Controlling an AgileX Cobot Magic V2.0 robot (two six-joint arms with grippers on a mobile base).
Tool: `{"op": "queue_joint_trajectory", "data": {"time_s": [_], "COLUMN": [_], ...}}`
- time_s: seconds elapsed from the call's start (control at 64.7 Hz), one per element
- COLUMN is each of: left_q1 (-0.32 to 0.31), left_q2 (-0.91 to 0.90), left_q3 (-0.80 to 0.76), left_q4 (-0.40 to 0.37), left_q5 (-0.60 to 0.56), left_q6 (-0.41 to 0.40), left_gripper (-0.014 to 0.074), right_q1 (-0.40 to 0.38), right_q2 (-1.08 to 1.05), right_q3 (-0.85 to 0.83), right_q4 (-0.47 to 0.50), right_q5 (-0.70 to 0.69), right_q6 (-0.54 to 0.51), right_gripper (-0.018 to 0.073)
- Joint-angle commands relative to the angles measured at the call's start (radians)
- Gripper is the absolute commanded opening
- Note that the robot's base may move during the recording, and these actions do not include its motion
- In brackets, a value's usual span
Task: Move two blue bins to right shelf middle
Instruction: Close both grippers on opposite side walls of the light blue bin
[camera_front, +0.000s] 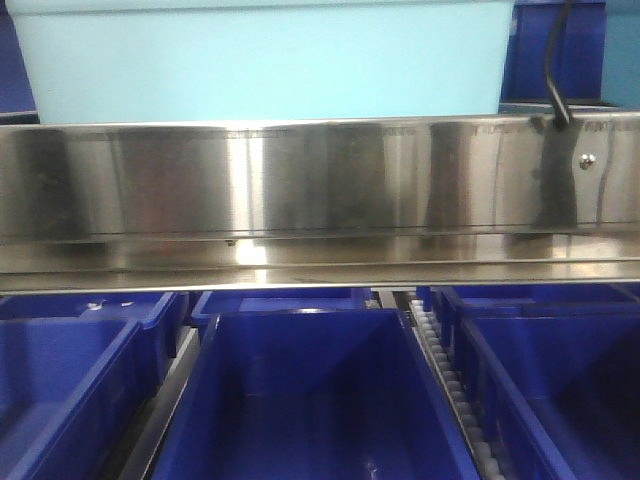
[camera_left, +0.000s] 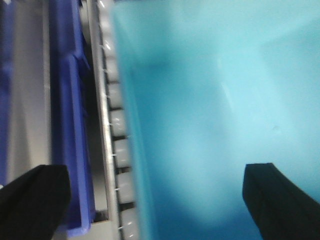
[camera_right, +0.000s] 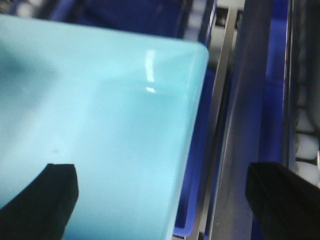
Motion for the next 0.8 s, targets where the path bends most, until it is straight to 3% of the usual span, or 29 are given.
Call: {"op": "queue_joint_trajectory", "data": {"time_s": [0.0, 0.788], "left_q1": [-0.006, -0.004], "left_q2": [0.039, 0.16], "left_q3": [-0.008, -0.008], "left_q4": [0.008, 0.014], "left_q5": [-0.005, -0.005], "left_q6": [-0.017, -0.017], "left_gripper": [0.0599, 0.0599], "right_q1": [-0.005, -0.005], "right_q2": [0.03, 0.177], "right_q3": [-0.009, 0.0], "right_q4": [0.031, 0.032], "right_q5": [-0.003, -0.003], "right_q6": [0.006, 0.006], "right_gripper": [0.057, 0.057]}}
